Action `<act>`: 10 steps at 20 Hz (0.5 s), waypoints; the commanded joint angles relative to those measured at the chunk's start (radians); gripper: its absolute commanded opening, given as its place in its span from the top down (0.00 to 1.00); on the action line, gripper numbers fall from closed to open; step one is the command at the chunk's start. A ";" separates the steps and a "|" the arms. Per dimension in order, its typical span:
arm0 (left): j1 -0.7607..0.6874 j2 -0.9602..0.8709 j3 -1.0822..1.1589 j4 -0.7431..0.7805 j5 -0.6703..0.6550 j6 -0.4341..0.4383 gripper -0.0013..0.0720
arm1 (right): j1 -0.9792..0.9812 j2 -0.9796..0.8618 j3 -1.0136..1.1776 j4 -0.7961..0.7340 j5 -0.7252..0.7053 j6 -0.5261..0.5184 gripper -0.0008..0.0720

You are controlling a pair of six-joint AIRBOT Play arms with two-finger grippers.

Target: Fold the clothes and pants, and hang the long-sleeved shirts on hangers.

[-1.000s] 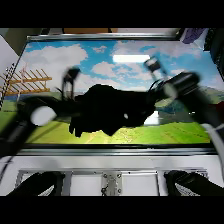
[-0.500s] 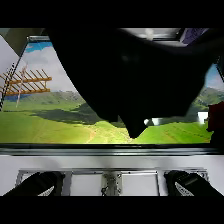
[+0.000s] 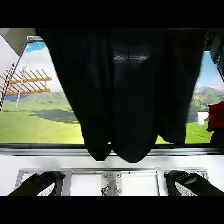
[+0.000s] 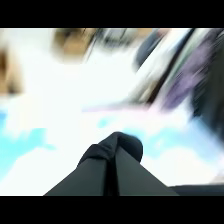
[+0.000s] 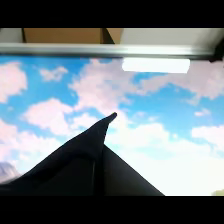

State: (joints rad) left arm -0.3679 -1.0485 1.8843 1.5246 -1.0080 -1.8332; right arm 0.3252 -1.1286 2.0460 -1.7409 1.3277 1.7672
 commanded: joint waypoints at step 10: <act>-0.091 0.217 -0.980 -0.175 -0.376 0.030 0.95 | 0.040 0.078 -0.729 0.148 0.346 0.018 0.96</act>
State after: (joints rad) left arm -0.3622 -0.9249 1.2076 1.3922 -1.4155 -1.7535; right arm 0.3450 -1.1133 1.5574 -1.6951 1.6554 1.7359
